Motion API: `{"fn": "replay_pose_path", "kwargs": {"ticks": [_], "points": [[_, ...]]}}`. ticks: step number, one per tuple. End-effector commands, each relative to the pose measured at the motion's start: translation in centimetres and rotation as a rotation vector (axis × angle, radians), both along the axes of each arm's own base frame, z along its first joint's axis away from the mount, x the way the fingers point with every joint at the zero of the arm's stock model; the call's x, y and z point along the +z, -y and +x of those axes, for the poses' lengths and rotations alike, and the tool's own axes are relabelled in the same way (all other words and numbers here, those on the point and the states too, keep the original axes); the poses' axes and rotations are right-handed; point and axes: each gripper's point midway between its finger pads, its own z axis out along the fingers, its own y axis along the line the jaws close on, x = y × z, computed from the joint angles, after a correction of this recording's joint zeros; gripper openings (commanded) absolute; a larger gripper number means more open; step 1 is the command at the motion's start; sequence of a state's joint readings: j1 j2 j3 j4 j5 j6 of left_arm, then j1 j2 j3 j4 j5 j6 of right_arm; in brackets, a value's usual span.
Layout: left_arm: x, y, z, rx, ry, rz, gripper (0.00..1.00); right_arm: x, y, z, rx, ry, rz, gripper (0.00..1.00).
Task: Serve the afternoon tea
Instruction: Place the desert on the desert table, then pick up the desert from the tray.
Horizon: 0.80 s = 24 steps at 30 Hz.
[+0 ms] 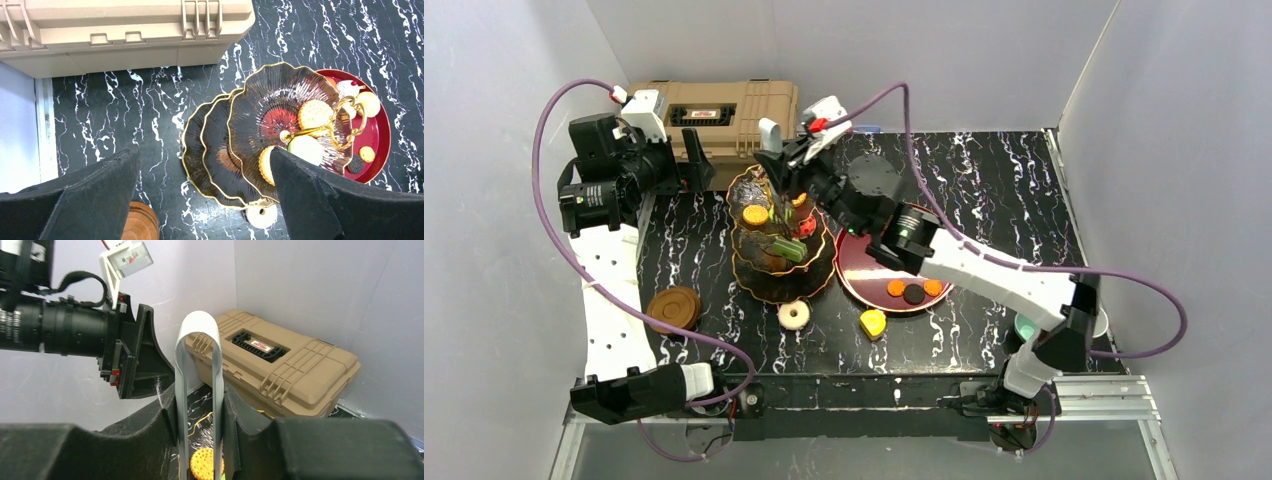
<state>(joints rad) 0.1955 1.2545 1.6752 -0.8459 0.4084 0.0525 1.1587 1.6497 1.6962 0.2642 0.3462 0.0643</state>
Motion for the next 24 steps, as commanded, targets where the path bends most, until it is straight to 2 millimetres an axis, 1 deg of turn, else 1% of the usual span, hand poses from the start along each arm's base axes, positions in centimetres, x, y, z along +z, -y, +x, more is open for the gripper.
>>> {"fn": "replay_pose_path", "kwargs": {"ticks": [1, 4, 6, 9, 10, 14, 17, 20, 24], "points": [[0.8, 0.2, -1.0, -0.014, 0.029, 0.006, 0.99, 6.1, 6.2, -1.8, -0.056, 0.070, 0.137, 0.24], [1.1, 0.2, -1.0, -0.014, 0.034, 0.007, 0.99, 4.6, 9.0, -2.2, -0.100, 0.055, 0.101, 0.24], [1.2, 0.3, -1.0, -0.018, 0.033, 0.003, 0.99, 2.4, 11.1, -2.2, -0.149, 0.032, 0.057, 0.24], [1.0, 0.5, -1.1, -0.027, 0.030, -0.002, 0.99, -1.5, 14.2, -2.0, -0.235, -0.006, -0.003, 0.24], [1.0, 0.5, -1.1, -0.028, 0.029, -0.004, 0.99, -3.2, 15.0, -1.9, -0.259, -0.020, -0.030, 0.24], [0.9, 0.6, -1.3, -0.035, 0.029, -0.003, 0.99, -8.0, 17.6, -2.0, -0.320, -0.052, -0.089, 0.24], [1.0, 0.6, -1.4, -0.035, 0.031, 0.002, 0.99, -10.5, 18.6, -1.8, -0.359, -0.065, -0.108, 0.25], [0.9, 0.7, -1.4, -0.036, 0.027, -0.002, 0.99, -12.6, 18.9, -1.5, -0.374, -0.071, -0.127, 0.26], [0.9, 0.7, -1.4, -0.036, 0.024, -0.005, 0.99, -15.2, 19.0, -0.7, -0.390, -0.081, -0.165, 0.30]]}}
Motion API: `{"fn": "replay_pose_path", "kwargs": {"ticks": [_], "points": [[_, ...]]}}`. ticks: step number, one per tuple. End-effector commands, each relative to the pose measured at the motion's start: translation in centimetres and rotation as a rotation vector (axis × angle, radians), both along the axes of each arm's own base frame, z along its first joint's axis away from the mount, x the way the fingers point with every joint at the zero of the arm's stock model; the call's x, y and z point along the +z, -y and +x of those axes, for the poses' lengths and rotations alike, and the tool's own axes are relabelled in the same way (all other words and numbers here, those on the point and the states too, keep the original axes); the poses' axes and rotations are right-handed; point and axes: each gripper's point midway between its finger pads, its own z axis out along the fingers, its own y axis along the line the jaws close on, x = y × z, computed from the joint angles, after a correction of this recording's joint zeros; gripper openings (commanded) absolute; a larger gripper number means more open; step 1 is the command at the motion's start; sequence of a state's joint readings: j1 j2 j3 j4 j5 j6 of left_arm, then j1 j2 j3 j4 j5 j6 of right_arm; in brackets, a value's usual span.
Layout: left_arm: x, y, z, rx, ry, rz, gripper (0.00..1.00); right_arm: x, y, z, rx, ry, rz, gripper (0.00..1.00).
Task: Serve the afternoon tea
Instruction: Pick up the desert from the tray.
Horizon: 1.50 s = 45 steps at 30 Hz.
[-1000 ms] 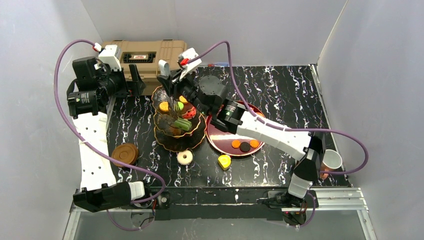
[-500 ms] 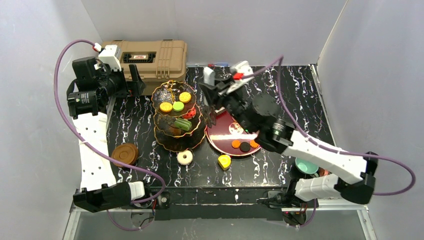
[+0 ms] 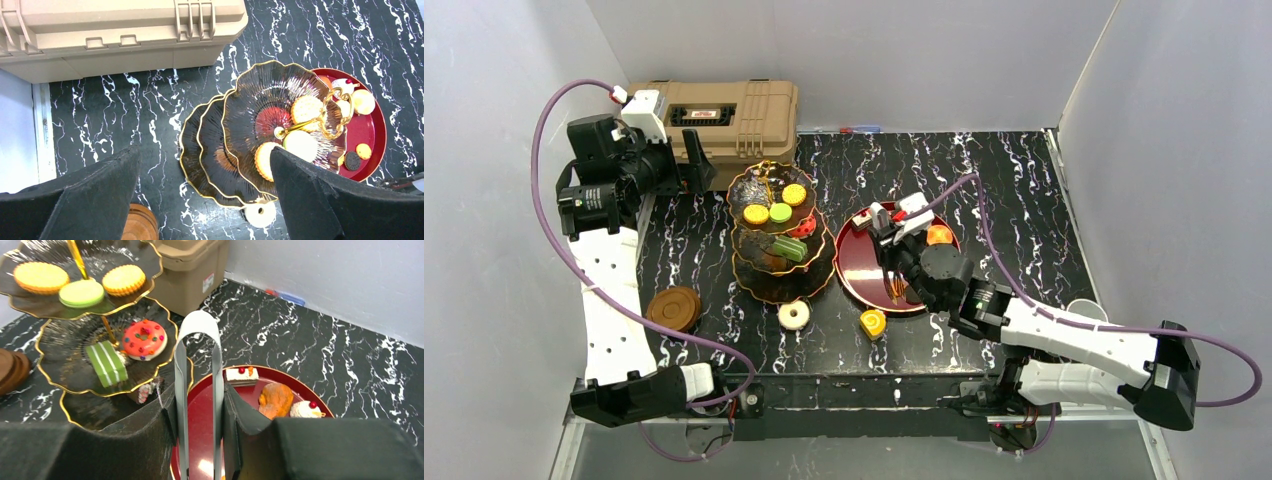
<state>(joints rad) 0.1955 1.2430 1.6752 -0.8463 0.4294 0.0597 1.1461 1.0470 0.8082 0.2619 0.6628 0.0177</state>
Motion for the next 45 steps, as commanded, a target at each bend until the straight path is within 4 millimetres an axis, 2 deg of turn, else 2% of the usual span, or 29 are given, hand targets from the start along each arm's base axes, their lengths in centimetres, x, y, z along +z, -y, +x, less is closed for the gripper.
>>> {"fn": "replay_pose_path", "kwargs": {"ticks": [1, 5, 12, 18, 27, 35, 45], "points": [[0.5, 0.2, -1.0, -0.013, 0.008, -0.003, 0.99, 1.8, 1.1, 1.2, -0.058, 0.058, 0.101, 0.31], [0.3, 0.2, -1.0, -0.018, 0.003, 0.004, 0.99, -0.2, 1.7, 2.5, -0.071, 0.039, 0.108, 0.32], [0.3, 0.2, -0.7, -0.017, -0.001, 0.000, 0.99, -1.6, 2.2, 4.4, -0.064, 0.029, 0.152, 0.32], [0.5, 0.1, -0.6, -0.017, 0.004, 0.007, 0.99, -2.6, 2.2, 5.6, -0.057, 0.021, 0.160, 0.37], [0.6, -0.1, -0.3, -0.012, 0.006, 0.012, 0.99, -4.5, 2.6, 6.3, -0.064, 0.007, 0.155, 0.46], [0.6, -0.1, -0.2, -0.013, 0.006, 0.014, 0.99, -5.6, 3.2, 7.0, -0.069, 0.004, 0.145, 0.48], [0.9, -0.2, -0.1, -0.013, 0.012, 0.017, 0.99, -7.5, 3.2, 6.4, -0.037, -0.030, 0.125, 0.52]]}}
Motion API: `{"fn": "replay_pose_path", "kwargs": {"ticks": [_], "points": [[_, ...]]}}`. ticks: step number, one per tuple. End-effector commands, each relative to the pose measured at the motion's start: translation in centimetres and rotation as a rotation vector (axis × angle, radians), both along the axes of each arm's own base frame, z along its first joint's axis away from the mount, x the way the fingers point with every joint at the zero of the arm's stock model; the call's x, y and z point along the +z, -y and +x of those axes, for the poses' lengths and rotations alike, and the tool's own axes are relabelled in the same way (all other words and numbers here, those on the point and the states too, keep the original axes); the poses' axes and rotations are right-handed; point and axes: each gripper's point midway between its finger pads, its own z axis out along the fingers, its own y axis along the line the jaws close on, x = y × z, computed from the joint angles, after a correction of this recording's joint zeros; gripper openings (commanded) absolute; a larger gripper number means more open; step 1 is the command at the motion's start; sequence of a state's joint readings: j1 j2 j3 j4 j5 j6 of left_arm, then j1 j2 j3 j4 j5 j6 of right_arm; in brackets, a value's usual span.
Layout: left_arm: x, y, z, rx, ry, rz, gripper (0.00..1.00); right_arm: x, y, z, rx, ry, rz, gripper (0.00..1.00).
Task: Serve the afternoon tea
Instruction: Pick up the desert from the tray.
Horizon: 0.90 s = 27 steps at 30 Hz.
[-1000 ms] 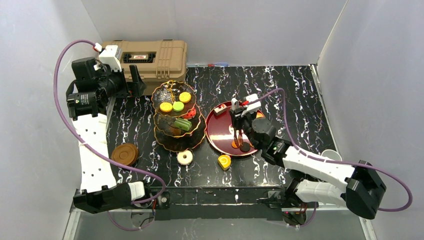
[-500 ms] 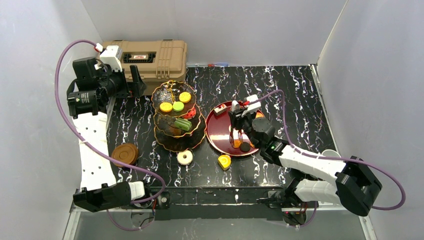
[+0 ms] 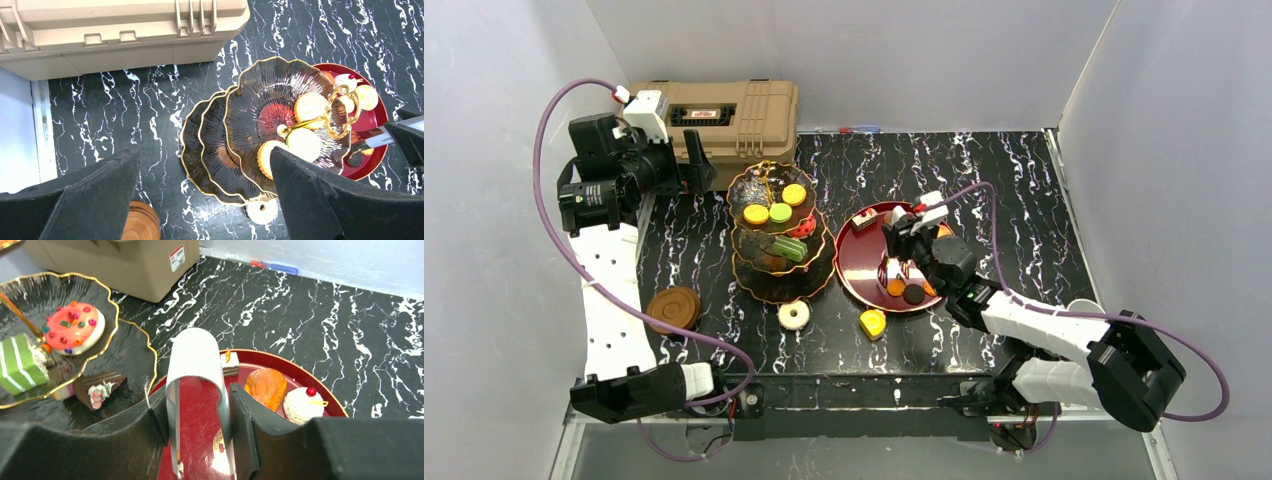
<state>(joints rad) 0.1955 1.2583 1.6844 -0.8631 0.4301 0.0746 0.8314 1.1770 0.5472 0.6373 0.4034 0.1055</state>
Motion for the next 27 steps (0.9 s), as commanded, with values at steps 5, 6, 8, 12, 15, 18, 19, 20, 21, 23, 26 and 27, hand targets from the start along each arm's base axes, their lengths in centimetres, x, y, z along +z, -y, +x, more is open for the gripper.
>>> {"fn": "replay_pose_path", "kwargs": {"ticks": [5, 6, 8, 12, 15, 18, 19, 20, 21, 23, 26, 27], "points": [[1.4, -0.1, -0.2, -0.004, 0.032, 0.008, 0.99, 0.0, 0.2, -0.6, 0.018, 0.016, 0.036, 0.53], [1.3, -0.1, -0.1, -0.004, 0.031, 0.006, 0.99, -0.1, 0.4, -0.6, 0.015, 0.015, 0.032, 0.53], [1.3, -0.1, -0.2, -0.003, 0.030, 0.005, 0.99, -0.4, 0.7, -0.7, 0.008, 0.010, 0.026, 0.53], [1.4, -0.1, -0.2, -0.002, 0.031, 0.006, 0.99, 0.0, 1.3, -1.3, 0.005, 0.007, 0.036, 0.50], [1.4, -0.1, -0.2, -0.002, 0.033, 0.004, 0.99, 0.2, 1.7, -1.9, 0.016, -0.003, 0.030, 0.49], [1.4, 0.0, -0.2, -0.003, 0.031, -0.002, 0.99, 0.3, 1.9, -2.5, 0.031, -0.017, 0.030, 0.49], [1.5, 0.0, -0.2, -0.002, 0.031, -0.003, 0.99, 0.2, 1.9, -2.7, 0.037, -0.023, 0.033, 0.49], [1.5, 0.1, -0.2, -0.003, 0.031, -0.004, 0.99, 0.2, 1.9, -2.8, 0.040, -0.027, 0.035, 0.49], [1.5, 0.1, -0.2, -0.003, 0.032, -0.005, 0.99, 0.1, 1.9, -3.0, 0.047, -0.033, 0.034, 0.49], [1.6, 0.0, -0.2, -0.001, 0.034, -0.004, 0.99, -0.3, 1.8, -3.2, 0.059, -0.046, 0.030, 0.50], [1.7, 0.0, -0.2, 0.000, 0.038, 0.001, 0.99, -1.1, 1.7, -3.5, 0.070, -0.065, 0.023, 0.51], [1.8, -0.1, -0.2, 0.001, 0.040, 0.002, 0.99, -1.4, 1.7, -3.5, 0.073, -0.072, 0.021, 0.51]]}}
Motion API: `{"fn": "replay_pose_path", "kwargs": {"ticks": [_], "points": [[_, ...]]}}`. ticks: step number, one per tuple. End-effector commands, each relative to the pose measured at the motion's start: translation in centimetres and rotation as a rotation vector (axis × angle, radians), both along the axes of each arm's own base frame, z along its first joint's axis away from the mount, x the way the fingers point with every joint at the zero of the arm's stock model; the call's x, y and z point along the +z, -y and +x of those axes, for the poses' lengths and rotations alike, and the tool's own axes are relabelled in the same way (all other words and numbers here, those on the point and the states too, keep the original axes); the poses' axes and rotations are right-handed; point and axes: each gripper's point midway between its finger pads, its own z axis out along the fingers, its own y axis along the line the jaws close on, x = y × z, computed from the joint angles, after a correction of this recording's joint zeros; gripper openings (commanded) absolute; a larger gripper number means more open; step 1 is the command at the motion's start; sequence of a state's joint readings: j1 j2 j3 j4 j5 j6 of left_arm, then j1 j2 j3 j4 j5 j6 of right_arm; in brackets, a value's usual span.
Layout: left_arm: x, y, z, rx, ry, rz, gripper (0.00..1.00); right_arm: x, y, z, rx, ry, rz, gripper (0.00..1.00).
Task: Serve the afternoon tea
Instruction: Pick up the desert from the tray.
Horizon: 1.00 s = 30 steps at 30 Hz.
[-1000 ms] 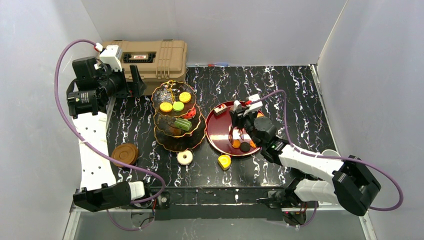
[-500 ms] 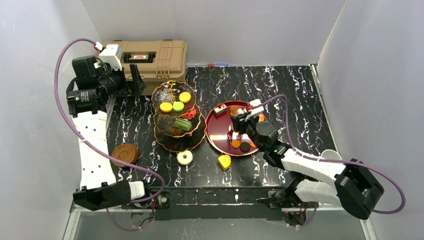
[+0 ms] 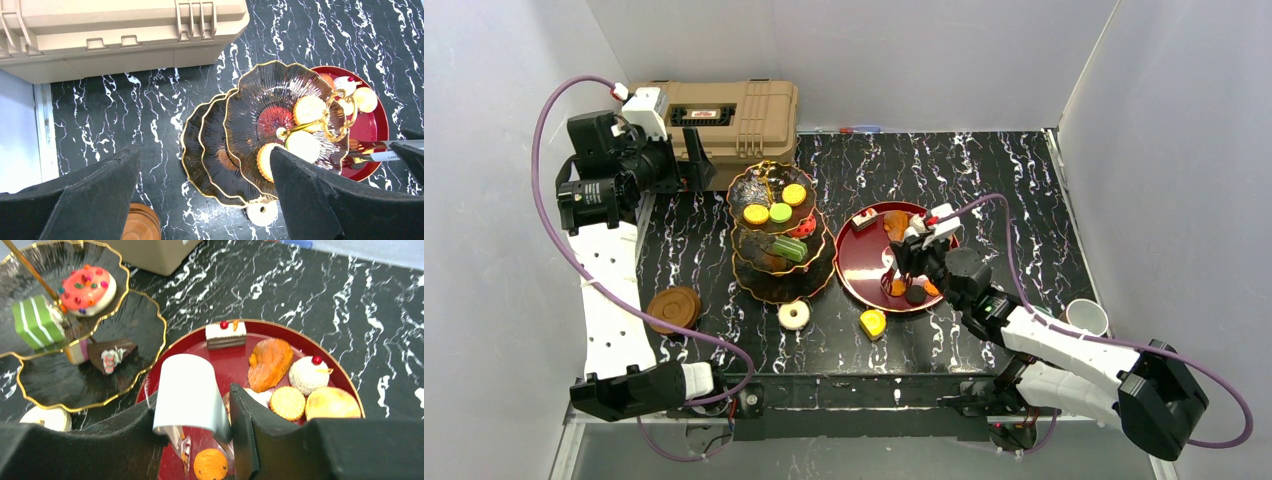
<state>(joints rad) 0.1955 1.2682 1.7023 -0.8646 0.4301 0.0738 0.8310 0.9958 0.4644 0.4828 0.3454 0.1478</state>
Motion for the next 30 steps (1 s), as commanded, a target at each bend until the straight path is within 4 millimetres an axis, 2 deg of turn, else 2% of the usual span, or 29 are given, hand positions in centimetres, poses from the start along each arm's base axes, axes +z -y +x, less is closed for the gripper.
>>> {"fn": "replay_pose_path", "kwargs": {"ticks": [1, 10, 14, 17, 19, 22, 27, 30], "points": [[1.5, -0.1, -0.4, 0.002, 0.035, 0.003, 0.99, -0.5, -0.1, -0.4, 0.017, -0.015, 0.020, 0.52], [1.5, -0.1, -0.4, 0.002, 0.035, 0.003, 1.00, -1.5, -0.1, -0.5, 0.022, -0.027, 0.002, 0.52], [1.3, -0.1, -0.3, 0.004, 0.029, -0.001, 0.99, -1.2, -0.3, -0.3, 0.029, -0.022, -0.020, 0.41], [1.3, -0.1, -0.3, 0.006, 0.028, -0.002, 0.99, -0.1, -0.8, -0.3, 0.052, -0.006, -0.024, 0.27], [1.3, -0.1, -0.2, 0.007, 0.027, -0.002, 0.99, 0.7, -1.0, -0.2, 0.063, 0.007, -0.025, 0.24], [1.3, -0.1, -0.2, 0.008, 0.028, -0.002, 0.99, 2.5, -1.4, 0.1, 0.073, 0.030, -0.023, 0.23], [1.2, -0.2, -0.1, 0.013, 0.022, -0.005, 0.99, 8.8, -3.0, 0.6, 0.113, 0.092, 0.030, 0.21], [0.9, -0.3, 0.1, 0.019, 0.012, -0.010, 0.99, 13.6, -4.1, 1.1, 0.132, 0.130, 0.068, 0.21]]}}
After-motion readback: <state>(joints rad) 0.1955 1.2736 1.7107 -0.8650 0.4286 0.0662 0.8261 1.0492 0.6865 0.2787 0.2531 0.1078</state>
